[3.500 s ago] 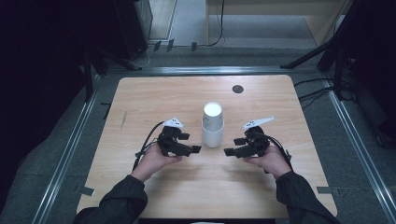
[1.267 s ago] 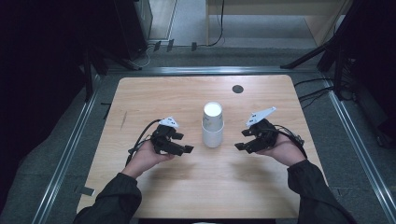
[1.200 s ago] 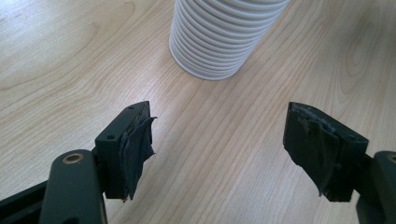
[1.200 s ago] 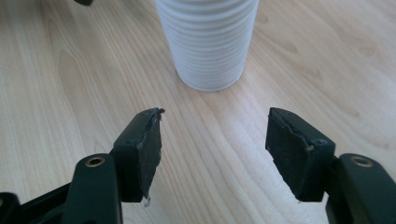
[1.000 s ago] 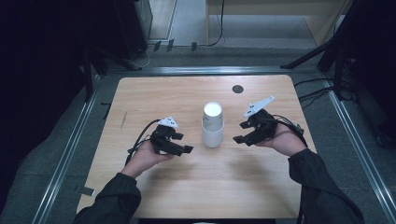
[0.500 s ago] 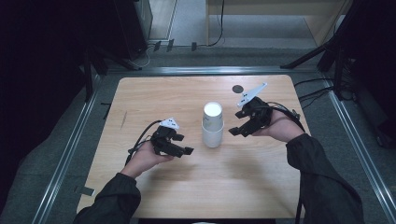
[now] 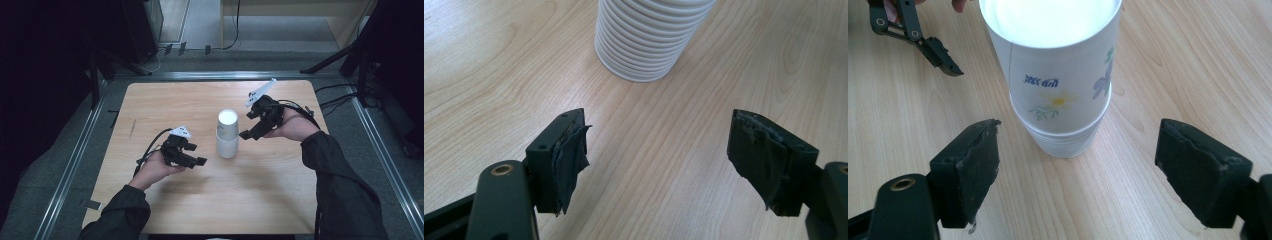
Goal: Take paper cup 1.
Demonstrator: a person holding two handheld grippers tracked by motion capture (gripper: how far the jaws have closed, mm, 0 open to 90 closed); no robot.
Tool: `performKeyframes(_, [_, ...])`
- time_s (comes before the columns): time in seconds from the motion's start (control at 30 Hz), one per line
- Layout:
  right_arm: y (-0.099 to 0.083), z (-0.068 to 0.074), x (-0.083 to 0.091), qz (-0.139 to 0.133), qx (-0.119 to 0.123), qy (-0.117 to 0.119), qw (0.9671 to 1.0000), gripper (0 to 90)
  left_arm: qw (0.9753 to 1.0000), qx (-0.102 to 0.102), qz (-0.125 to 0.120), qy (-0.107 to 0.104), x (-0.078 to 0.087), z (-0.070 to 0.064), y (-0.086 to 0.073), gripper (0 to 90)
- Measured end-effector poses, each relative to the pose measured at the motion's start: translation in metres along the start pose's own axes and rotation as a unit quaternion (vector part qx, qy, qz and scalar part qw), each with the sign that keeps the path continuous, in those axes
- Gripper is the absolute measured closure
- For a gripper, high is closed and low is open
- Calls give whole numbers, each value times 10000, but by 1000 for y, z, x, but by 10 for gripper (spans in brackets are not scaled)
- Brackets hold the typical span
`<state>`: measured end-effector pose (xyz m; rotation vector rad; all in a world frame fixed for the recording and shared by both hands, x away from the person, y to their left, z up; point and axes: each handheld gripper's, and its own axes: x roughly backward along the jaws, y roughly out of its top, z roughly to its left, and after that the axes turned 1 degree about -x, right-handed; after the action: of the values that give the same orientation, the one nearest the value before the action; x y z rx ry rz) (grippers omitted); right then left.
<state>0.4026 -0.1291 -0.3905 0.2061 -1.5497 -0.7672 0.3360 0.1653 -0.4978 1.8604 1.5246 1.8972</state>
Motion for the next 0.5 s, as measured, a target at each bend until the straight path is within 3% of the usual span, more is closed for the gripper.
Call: performKeyframes(0.5, [26,3,-9,43,226,194,9995,171,10000,-4,-4,-16,0,1,0,238])
